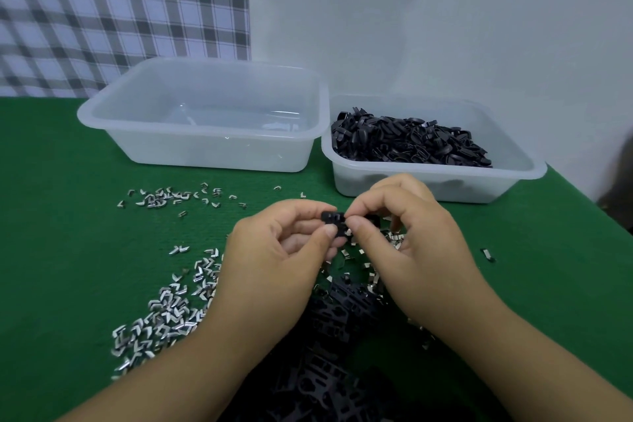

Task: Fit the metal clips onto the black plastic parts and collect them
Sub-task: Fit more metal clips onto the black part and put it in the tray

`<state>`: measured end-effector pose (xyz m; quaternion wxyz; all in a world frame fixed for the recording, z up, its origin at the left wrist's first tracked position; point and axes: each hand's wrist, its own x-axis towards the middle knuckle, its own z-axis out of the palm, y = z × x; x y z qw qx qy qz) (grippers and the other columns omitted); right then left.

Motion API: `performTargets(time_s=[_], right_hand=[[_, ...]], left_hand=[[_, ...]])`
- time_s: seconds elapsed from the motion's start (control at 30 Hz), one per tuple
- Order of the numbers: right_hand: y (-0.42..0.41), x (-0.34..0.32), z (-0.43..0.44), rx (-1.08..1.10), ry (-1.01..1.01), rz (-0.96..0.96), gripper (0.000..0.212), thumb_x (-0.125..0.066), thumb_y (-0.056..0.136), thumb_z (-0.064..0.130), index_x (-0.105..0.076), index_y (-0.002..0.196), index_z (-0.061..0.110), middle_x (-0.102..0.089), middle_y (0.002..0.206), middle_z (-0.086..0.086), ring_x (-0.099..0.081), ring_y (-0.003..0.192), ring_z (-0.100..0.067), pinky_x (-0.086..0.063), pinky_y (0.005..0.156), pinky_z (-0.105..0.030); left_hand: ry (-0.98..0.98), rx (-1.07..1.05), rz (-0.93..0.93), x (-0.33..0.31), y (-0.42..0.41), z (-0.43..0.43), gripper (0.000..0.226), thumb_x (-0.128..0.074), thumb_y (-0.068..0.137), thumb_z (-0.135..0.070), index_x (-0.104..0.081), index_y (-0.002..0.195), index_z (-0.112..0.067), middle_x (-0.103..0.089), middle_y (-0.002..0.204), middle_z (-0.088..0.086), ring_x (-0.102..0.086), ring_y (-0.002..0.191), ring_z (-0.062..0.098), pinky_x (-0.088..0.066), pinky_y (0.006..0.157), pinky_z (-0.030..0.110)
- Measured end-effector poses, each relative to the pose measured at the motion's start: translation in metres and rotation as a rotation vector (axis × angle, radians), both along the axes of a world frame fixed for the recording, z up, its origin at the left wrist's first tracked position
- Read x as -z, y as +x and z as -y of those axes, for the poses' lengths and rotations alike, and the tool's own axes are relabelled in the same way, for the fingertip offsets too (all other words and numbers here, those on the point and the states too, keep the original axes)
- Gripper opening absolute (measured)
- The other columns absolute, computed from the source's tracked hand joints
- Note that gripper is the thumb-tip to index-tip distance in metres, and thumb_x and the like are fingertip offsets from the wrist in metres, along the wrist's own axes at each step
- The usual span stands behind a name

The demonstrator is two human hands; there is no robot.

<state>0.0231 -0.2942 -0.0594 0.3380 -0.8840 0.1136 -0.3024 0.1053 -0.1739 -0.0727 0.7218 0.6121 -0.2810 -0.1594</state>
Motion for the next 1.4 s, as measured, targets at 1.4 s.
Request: performTargets(time_s=[1.4], right_hand=[[-0.003,0.006,0.007,0.028,0.000,0.129,0.025,-0.071,0.077,0.003,-0.074,0.088,0.025,-0.069,0.078,0.016,-0.064,0.074,-0.001,-0.049,0.068,-0.012]], left_hand=[[0.163,-0.148,0.114,0.011,0.009,0.000,0.030,-0.062,0.086,0.000,-0.066,0.085,-0.030,-0.071,0.072,-0.007,-0.072,0.064,0.008,-0.057,0.060,0.019]])
